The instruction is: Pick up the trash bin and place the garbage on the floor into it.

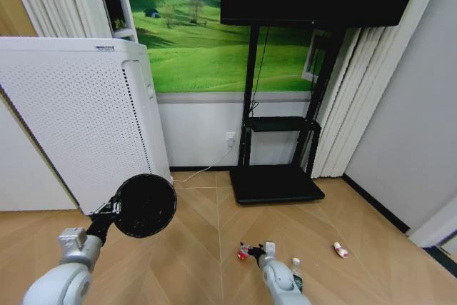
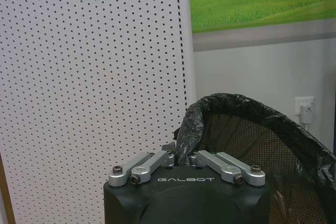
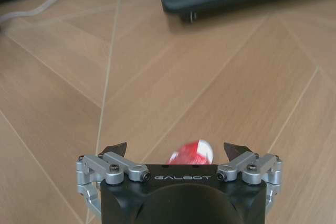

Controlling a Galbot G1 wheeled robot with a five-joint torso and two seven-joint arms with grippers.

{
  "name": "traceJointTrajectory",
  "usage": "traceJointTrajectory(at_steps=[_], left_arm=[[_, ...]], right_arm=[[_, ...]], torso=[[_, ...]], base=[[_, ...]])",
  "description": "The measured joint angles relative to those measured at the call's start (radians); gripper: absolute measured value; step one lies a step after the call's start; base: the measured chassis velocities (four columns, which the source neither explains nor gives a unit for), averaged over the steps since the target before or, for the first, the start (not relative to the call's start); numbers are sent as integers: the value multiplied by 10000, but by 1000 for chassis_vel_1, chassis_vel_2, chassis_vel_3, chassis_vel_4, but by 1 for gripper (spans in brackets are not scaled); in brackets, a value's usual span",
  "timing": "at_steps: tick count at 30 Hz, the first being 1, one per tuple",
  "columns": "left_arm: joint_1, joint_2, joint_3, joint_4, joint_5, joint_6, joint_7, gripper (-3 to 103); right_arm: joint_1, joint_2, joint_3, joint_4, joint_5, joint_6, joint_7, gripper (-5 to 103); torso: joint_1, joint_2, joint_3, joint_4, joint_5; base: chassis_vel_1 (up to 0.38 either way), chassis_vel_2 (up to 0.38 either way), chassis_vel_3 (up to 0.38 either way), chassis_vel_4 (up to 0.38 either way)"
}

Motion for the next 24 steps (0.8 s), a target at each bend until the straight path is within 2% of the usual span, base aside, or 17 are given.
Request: traceJointTrajectory(at_steps=[3, 8, 16, 24], left_arm=[[-8, -19, 22, -4, 10, -6, 8, 7], [-14, -15, 55, -53, 8, -6, 6, 7], [-3, 6, 57, -153, -23, 3, 6, 7], [-3, 30, 50, -207, -57, 28, 5, 7]], right_arm=[[368, 470, -128, -636, -2, -347, 872, 100], [742, 869, -118, -1269, -324, -419, 1510, 100], [1048, 901, -76, -2108, -933, -140, 1800, 100], [1303, 904, -4, -2702, -1075, 316, 1922, 100]], torso=[[0, 0, 0, 0, 0], [0, -1, 0, 0, 0], [-1, 0, 0, -1, 1], [-1, -1, -1, 0, 2]], base=[[0, 0, 0, 0], [0, 0, 0, 0], [0, 0, 0, 0], [0, 0, 0, 0]])
